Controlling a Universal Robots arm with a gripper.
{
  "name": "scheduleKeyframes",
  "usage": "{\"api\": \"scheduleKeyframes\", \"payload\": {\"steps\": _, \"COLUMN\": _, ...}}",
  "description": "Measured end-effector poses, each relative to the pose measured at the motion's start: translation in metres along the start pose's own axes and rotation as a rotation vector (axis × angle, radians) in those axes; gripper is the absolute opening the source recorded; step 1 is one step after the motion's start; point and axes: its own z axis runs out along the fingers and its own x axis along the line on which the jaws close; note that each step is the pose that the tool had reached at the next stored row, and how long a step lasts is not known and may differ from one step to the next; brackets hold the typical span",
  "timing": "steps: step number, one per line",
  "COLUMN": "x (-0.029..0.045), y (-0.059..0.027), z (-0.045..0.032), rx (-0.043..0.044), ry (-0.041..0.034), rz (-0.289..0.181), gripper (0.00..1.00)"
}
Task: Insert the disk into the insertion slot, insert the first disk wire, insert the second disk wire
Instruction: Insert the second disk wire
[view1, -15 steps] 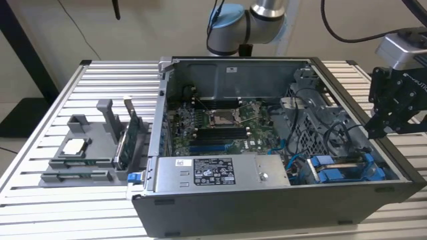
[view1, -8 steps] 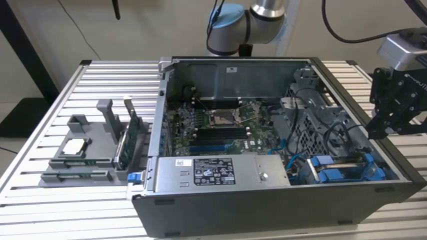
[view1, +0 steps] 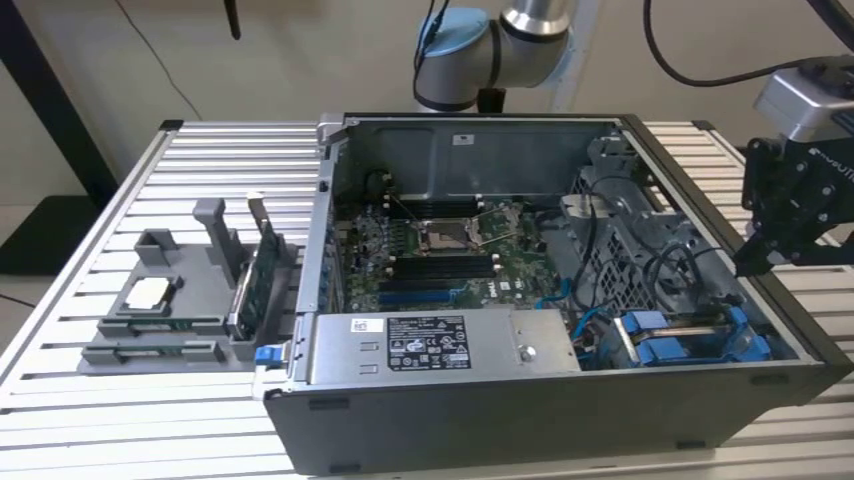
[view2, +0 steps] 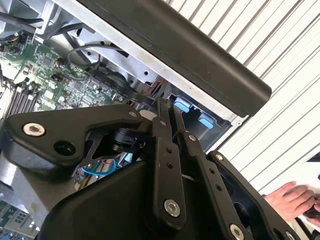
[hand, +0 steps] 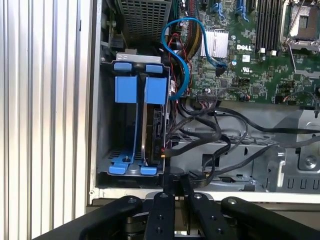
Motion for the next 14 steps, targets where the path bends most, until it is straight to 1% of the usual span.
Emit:
{"api": "scheduleKeyframes", "payload": {"steps": 11, "x": 0.0, "y": 0.0004, "z": 0.0002, "rx": 0.0001, "ry": -0.0002, "rz": 0.0, "gripper": 0.16}}
{"api": "scheduleKeyframes", "payload": {"steps": 14, "x": -0.0002, "y": 0.0016, "z": -0.0011, "rx": 0.0, "ry": 0.0, "rz": 0.0, "gripper": 0.16}}
